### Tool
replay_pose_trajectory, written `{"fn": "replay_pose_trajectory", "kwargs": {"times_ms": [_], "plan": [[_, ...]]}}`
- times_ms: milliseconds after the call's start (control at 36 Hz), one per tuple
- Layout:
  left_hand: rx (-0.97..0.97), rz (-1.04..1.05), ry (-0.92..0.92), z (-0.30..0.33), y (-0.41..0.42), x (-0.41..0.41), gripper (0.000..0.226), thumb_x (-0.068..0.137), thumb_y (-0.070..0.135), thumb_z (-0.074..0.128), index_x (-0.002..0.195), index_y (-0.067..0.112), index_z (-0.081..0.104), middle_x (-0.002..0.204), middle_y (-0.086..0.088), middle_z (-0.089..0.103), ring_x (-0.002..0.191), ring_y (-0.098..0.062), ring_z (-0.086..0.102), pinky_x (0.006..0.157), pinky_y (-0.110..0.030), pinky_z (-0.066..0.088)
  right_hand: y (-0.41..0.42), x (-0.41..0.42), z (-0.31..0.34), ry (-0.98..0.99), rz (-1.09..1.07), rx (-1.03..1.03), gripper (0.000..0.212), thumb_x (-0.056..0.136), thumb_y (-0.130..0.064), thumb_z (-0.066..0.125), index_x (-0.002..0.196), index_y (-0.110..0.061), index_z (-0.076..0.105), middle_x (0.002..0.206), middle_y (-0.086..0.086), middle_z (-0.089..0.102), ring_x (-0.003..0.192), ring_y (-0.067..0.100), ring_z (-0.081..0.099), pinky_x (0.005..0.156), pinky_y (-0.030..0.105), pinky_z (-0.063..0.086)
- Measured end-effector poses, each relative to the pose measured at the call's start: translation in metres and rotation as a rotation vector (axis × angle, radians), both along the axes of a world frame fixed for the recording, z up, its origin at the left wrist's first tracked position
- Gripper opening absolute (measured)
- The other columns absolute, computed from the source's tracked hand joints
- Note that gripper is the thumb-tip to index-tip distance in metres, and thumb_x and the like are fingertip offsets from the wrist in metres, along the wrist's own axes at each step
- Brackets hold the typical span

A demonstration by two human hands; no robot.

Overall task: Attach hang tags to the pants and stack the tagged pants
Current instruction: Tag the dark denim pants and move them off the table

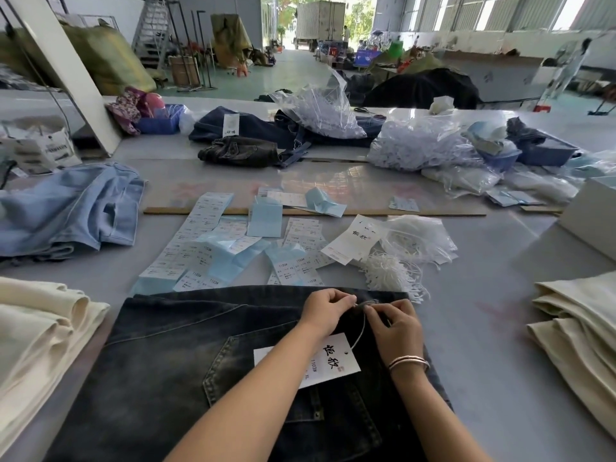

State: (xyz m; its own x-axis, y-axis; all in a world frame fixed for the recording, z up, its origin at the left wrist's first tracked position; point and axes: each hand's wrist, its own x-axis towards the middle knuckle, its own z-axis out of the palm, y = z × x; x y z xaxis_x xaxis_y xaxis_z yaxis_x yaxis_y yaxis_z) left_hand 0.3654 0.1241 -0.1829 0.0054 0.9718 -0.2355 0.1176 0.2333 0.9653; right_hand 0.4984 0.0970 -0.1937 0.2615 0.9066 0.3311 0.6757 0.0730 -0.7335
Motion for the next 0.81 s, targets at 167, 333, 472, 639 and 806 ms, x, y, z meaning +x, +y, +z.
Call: {"fn": "replay_pose_trajectory", "kwargs": {"times_ms": [167,333,472,639,806], "plan": [[-0.046,0.003,-0.228,0.005,0.000,-0.006,0.009,0.093,0.015,0.062,0.087,0.009,0.065,0.100,-0.014,0.071,0.086,-0.018,0.063,0.087,-0.034,0.052,-0.018,-0.018,0.022,-0.346,0.093,0.303,0.007,0.074,-0.022,0.072,0.070,-0.017,0.070,0.077,0.000,0.059,0.071,0.020,0.055,0.065,0.031,0.040],[-0.085,-0.035,-0.346,0.005,0.001,-0.011,0.009,0.095,0.013,0.058,0.092,0.005,0.062,0.088,-0.004,0.074,0.070,-0.011,0.068,0.064,-0.021,0.055,-0.019,-0.042,0.018,-0.366,0.386,-0.139,0.019,0.089,-0.026,0.054,0.090,-0.019,0.071,0.106,-0.008,0.063,0.089,0.021,0.062,0.071,0.032,0.046],[-0.099,-0.036,-0.248,0.005,0.006,-0.012,0.008,0.093,0.017,0.061,0.087,0.013,0.065,0.077,0.002,0.074,0.074,-0.011,0.068,0.070,-0.025,0.054,-0.011,-0.050,0.008,-0.513,0.437,-0.333,0.028,0.089,-0.031,0.047,0.112,-0.025,0.063,0.128,-0.004,0.049,0.104,0.026,0.059,0.081,0.035,0.049],[-0.108,-0.041,-0.208,0.002,0.011,-0.016,0.007,0.092,0.016,0.062,0.091,0.015,0.069,0.072,0.002,0.068,0.072,-0.012,0.061,0.072,-0.025,0.051,-0.016,-0.041,0.003,-0.428,0.455,-0.277,0.023,0.092,-0.037,0.050,0.097,-0.016,0.057,0.116,-0.004,0.044,0.092,0.024,0.059,0.076,0.033,0.046],[-0.034,-0.092,-0.237,-0.001,0.009,-0.018,0.017,0.095,0.010,0.056,0.100,0.016,0.071,0.079,0.003,0.064,0.076,-0.004,0.057,0.070,-0.011,0.047,-0.017,-0.014,0.023,0.001,0.467,-0.273,0.026,0.079,-0.007,0.068,0.065,-0.020,0.050,0.075,-0.001,0.054,0.069,0.017,0.058,0.066,0.022,0.045]]}}
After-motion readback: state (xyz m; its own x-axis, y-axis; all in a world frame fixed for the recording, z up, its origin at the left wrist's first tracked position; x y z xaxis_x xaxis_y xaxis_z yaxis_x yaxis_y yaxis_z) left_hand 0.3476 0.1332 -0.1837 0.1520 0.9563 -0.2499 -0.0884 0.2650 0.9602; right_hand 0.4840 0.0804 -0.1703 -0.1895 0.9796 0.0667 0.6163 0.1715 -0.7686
